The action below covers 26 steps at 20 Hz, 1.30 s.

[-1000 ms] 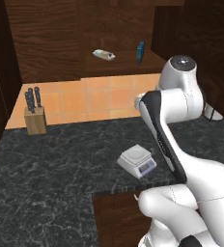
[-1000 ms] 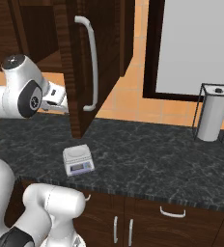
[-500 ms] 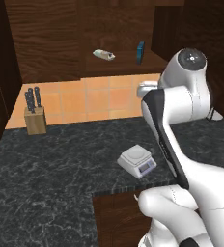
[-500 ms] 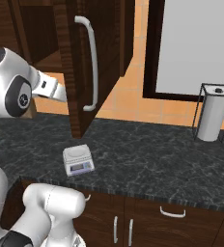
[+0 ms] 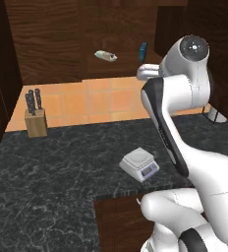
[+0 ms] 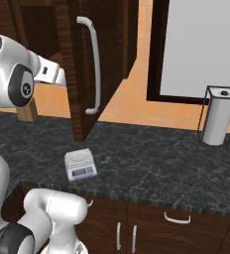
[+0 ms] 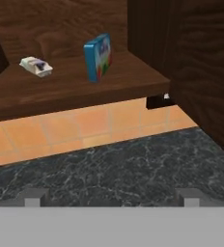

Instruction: Pick the boxed food and place it on the digital scale for weighing, and close the cabinet.

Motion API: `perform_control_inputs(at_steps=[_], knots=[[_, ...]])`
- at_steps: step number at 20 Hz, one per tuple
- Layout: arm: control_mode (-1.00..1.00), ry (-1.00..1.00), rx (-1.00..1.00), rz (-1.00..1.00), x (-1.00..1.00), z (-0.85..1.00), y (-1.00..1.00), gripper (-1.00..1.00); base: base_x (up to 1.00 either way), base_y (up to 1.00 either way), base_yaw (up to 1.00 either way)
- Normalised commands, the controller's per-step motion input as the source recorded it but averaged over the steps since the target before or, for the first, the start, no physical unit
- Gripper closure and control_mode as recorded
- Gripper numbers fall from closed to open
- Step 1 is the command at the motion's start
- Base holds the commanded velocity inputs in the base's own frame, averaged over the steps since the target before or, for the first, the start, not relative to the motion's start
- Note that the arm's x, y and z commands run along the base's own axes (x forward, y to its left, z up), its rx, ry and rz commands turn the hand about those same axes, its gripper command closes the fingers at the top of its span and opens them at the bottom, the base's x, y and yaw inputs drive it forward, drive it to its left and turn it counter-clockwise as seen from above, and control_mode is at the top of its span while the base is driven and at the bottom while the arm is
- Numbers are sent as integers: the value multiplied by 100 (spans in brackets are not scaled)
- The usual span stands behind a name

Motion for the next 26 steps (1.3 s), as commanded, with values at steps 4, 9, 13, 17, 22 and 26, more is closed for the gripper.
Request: perform_control_inputs(at_steps=[4, 9, 13, 17, 22, 26], knots=[[-100, -5, -4, 0, 58, 30, 0, -100, 0, 0, 0], [-100, 1, -2, 0, 65, 12, 0, -100, 0, 0, 0], [-100, 1, 0, 0, 75, 0, 0, -100, 0, 0, 0], [-100, 1, 0, 0, 64, 0, -1, -100, 0, 0, 0], [-100, 3, 0, -3, 53, 0, -10, -100, 0, 0, 0], [-100, 2, 0, -4, 52, 0, -9, -100, 0, 0, 0]])
